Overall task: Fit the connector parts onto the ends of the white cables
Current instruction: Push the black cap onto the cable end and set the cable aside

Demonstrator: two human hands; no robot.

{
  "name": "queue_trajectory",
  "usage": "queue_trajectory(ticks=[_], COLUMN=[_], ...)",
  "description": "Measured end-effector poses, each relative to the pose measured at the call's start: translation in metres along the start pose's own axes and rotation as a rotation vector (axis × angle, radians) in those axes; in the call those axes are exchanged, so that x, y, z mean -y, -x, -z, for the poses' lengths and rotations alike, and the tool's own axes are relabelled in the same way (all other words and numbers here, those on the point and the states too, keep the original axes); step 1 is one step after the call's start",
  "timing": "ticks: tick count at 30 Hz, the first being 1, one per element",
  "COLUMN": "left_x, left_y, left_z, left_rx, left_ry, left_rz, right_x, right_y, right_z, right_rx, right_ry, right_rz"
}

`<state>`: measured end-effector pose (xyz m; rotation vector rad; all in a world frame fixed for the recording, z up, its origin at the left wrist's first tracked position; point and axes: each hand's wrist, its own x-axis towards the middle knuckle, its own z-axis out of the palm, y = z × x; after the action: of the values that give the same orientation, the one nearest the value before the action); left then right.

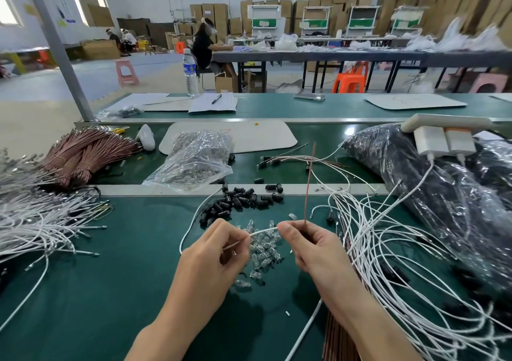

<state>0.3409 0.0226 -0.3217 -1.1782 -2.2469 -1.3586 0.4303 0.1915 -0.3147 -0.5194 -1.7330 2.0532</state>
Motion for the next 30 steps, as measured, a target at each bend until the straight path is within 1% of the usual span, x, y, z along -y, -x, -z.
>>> queue_trajectory(ticks=[2, 5, 11, 17, 25, 30], left_x=[0.001, 0.0, 0.002, 0.003, 0.001, 0.002], left_y=[0.0, -0.001, -0.002, -0.003, -0.002, -0.002], left_z=[0.002, 0.003, 0.005, 0.005, 0.003, 0.002], left_rx=[0.019, 0.045, 0.075, 0.081, 0.093, 0.065], left_ry=[-0.032, -0.089, -0.187, -0.295, -0.321, -0.324], left_rz=[-0.016, -0.062, -0.115, -0.072, -0.035, -0.039], right_x=[0.001, 0.002, 0.0, -0.002, -0.007, -0.007], right_y=[0.001, 0.002, 0.0, -0.002, -0.003, -0.002], right_z=[0.002, 0.003, 0.006, 0.004, 0.002, 0.0], right_rx=[-0.016, -0.025, -0.001, -0.01, -0.031, -0.042], right_ry=[0.118, 0.193, 0.163, 0.19, 0.187, 0.169], right_rz=[0.059, 0.085, -0.002, -0.009, -0.014, -0.017])
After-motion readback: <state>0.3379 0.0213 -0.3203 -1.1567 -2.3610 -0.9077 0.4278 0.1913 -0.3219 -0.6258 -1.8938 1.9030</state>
